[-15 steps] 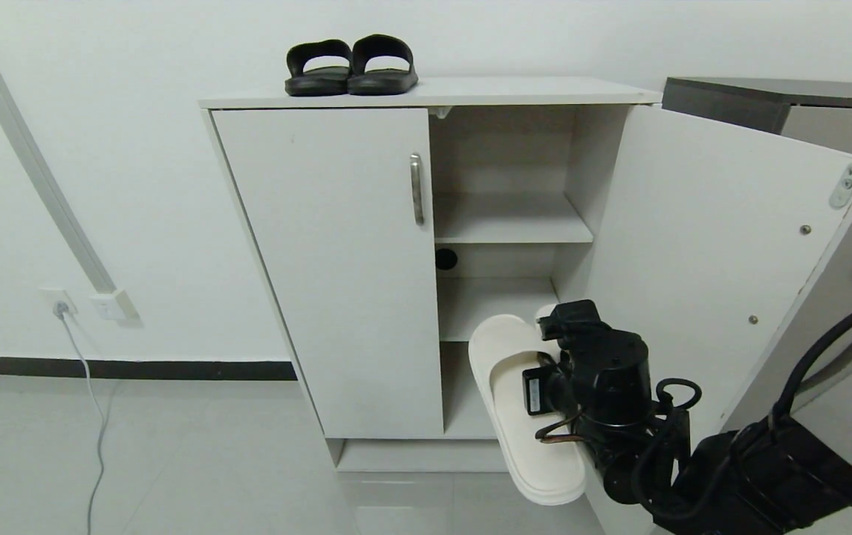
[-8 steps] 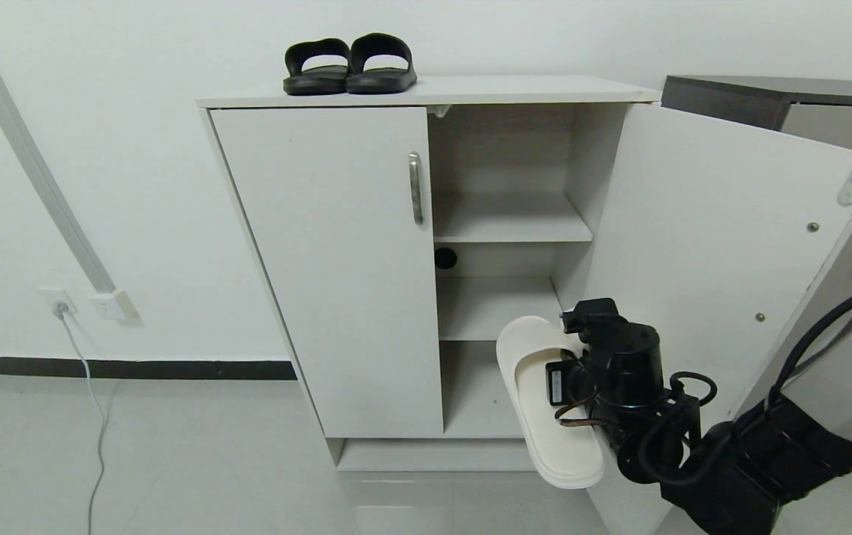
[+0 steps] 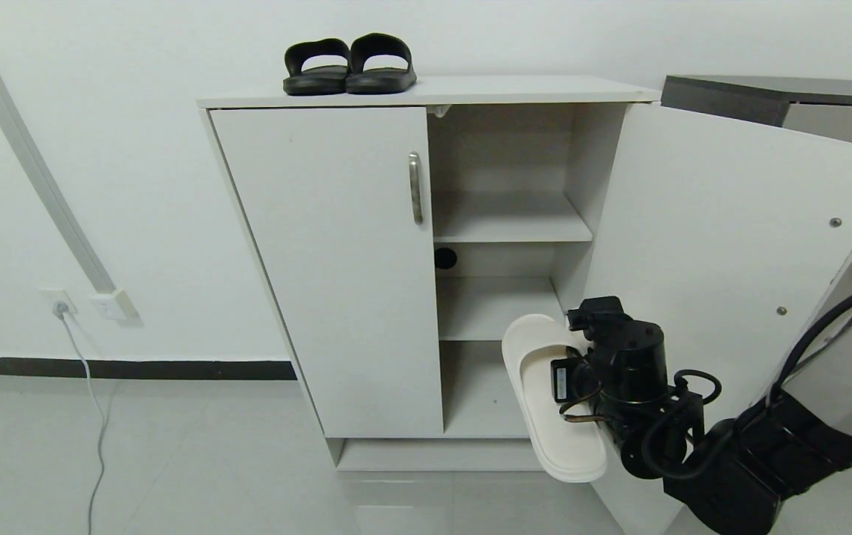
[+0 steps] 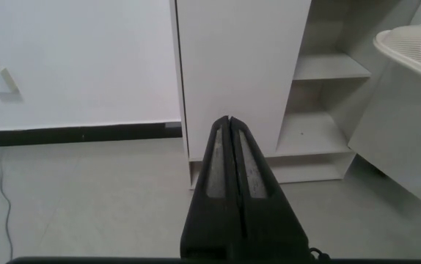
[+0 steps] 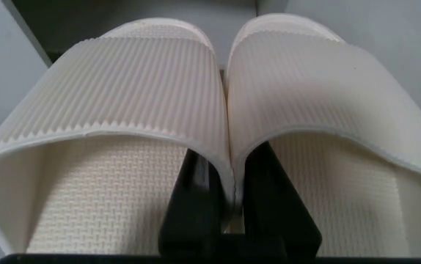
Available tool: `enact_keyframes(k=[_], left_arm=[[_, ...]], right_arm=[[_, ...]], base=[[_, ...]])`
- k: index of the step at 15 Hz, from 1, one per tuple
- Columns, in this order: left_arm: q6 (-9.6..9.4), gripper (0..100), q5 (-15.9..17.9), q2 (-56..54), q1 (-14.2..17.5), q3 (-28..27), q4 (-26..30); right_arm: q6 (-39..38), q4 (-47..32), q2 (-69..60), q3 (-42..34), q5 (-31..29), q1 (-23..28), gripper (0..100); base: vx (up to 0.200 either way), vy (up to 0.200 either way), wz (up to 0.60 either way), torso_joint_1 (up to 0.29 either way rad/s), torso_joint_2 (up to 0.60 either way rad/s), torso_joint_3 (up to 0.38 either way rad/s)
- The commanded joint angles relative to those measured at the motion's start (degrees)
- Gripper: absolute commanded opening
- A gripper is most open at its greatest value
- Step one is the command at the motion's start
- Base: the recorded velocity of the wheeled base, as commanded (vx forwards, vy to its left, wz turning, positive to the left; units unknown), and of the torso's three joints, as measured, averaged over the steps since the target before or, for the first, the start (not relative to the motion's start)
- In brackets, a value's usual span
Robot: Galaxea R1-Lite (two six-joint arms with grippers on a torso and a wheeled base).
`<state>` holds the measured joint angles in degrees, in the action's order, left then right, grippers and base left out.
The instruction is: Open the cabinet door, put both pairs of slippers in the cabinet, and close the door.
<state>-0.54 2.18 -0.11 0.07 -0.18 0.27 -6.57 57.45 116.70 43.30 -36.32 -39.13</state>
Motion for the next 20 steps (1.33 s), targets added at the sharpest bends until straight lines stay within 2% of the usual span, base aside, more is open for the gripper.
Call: enact_keyframes(k=[1, 5, 10, 12, 14, 16, 20], left_arm=[[0.01, 0, 0.02, 0.11, 0.01, 0.01, 0.0], [0.01, 0, -0.07, 0.11, 0.01, 0.01, 0.0], [-0.08, 0, 0.02, 0.11, 0.01, 0.01, 0.0], [-0.08, 0, 0.02, 0.11, 0.01, 0.01, -0.09], [-0.17, 0, 0.02, 0.11, 0.01, 0.01, 0.0], [-0.17, 0, 0.02, 0.11, 0.01, 0.01, 0.0], [-0.25, 0, 0.02, 0.11, 0.01, 0.01, 0.0]], right_arm=[[-0.02, -0.06, 0.02, 0.03, 0.02, 0.28, 0], [-0.02, -0.15, 0.37, 1.61, 1.6, -1.39, 0], [-2.48, -0.85, 12.15, 14.18, 1.51, -2.0, 0], [-3.45, -3.67, 15.93, 20.6, 1.51, -1.56, 0], [-7.76, -11.66, 16.81, 26.57, 1.51, -1.39, 0], [-11.1, -17.55, 16.81, 28.15, 1.6, -0.86, 0], [-11.1, -17.55, 17.24, 28.33, 1.42, -0.68, 0]], base=[[0.0, 0.0, 0.0, 0.0, 0.0, 0.0], [0.0, 0.0, 0.0, 0.0, 0.0, 0.0], [0.0, 0.0, 0.0, 0.0, 0.0, 0.0], [0.0, 0.0, 0.0, 0.0, 0.0, 0.0], [0.0, 0.0, 0.0, 0.0, 0.0, 0.0], [0.0, 0.0, 0.0, 0.0, 0.0, 0.0], [0.0, 0.0, 0.0, 0.002, 0.0, -0.061]])
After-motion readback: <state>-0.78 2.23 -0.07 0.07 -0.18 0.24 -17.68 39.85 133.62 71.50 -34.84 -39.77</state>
